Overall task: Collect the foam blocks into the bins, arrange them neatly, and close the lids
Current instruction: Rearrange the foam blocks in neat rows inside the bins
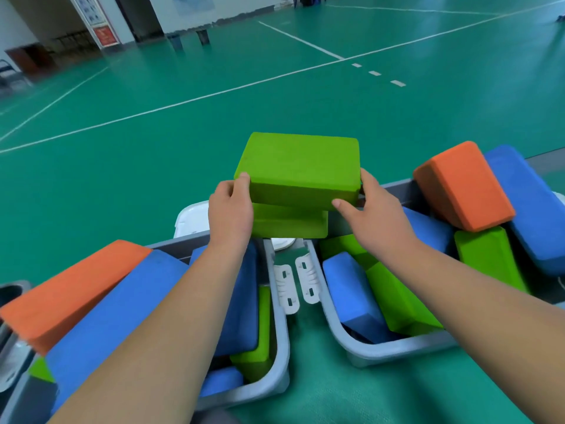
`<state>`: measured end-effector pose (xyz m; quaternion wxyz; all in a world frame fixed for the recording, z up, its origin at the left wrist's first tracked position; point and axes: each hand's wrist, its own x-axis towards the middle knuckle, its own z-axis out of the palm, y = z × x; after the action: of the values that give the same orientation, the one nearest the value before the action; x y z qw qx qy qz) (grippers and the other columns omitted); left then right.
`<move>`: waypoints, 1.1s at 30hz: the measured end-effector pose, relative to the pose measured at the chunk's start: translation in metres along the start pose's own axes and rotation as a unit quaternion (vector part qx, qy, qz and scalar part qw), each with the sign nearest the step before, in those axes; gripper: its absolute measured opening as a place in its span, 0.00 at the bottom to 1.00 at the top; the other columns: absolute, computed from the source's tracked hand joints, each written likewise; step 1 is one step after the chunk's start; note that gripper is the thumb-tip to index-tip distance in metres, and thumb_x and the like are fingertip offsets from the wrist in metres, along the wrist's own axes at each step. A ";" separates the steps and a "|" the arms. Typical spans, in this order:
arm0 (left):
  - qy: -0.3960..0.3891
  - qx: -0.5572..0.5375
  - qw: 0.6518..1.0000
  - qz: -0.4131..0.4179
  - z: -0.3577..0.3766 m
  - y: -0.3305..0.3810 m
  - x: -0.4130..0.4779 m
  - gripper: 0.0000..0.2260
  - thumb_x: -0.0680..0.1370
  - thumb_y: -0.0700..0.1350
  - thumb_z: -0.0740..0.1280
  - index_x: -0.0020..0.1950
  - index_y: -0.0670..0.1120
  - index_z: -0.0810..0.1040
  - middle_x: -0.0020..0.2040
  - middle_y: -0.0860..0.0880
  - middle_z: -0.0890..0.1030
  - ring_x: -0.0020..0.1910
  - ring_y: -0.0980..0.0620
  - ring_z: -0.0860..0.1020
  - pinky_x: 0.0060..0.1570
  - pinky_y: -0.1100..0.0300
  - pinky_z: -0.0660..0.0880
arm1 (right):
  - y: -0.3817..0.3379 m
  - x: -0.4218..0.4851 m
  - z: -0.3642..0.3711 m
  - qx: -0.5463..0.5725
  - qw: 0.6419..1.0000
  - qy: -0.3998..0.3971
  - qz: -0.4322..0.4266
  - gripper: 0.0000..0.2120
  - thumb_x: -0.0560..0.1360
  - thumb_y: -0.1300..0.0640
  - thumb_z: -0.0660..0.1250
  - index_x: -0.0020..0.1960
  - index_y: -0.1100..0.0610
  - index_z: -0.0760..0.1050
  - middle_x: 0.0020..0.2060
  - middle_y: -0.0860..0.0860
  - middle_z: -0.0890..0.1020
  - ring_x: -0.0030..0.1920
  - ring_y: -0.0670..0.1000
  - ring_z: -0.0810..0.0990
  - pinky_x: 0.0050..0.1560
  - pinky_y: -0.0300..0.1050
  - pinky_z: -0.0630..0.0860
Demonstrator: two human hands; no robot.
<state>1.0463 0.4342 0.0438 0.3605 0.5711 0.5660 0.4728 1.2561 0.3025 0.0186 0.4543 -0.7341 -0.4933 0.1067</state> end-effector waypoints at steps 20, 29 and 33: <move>-0.098 0.193 0.974 0.068 -0.032 -0.052 0.029 0.16 0.81 0.53 0.69 0.63 0.45 0.72 0.59 0.44 0.80 0.57 0.42 0.78 0.52 0.53 0.71 | -0.006 0.019 0.061 -0.050 0.998 -0.048 0.013 0.29 0.80 0.42 0.65 0.79 0.44 0.61 0.61 0.52 0.81 0.59 0.58 0.79 0.59 0.54 0.77; -0.091 0.139 0.985 0.036 -0.026 -0.048 0.022 0.29 0.78 0.61 0.72 0.69 0.44 0.70 0.63 0.45 0.76 0.61 0.43 0.76 0.55 0.53 0.72 | -0.019 0.012 0.061 -0.045 0.997 -0.046 0.031 0.31 0.79 0.43 0.69 0.78 0.44 0.60 0.61 0.52 0.82 0.57 0.57 0.81 0.53 0.49 0.74; -0.080 0.133 0.988 0.022 -0.024 -0.049 0.022 0.31 0.78 0.63 0.70 0.71 0.44 0.68 0.64 0.44 0.76 0.61 0.42 0.77 0.53 0.53 0.70 | -0.026 0.008 0.069 -0.072 0.993 -0.060 0.067 0.37 0.79 0.47 0.71 0.80 0.48 0.54 0.62 0.57 0.81 0.58 0.60 0.80 0.50 0.50 0.73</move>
<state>1.0068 0.4582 0.0075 0.3148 0.6622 0.5809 0.3536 1.2018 0.3508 0.0020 0.3617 -0.7885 -0.4759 0.1449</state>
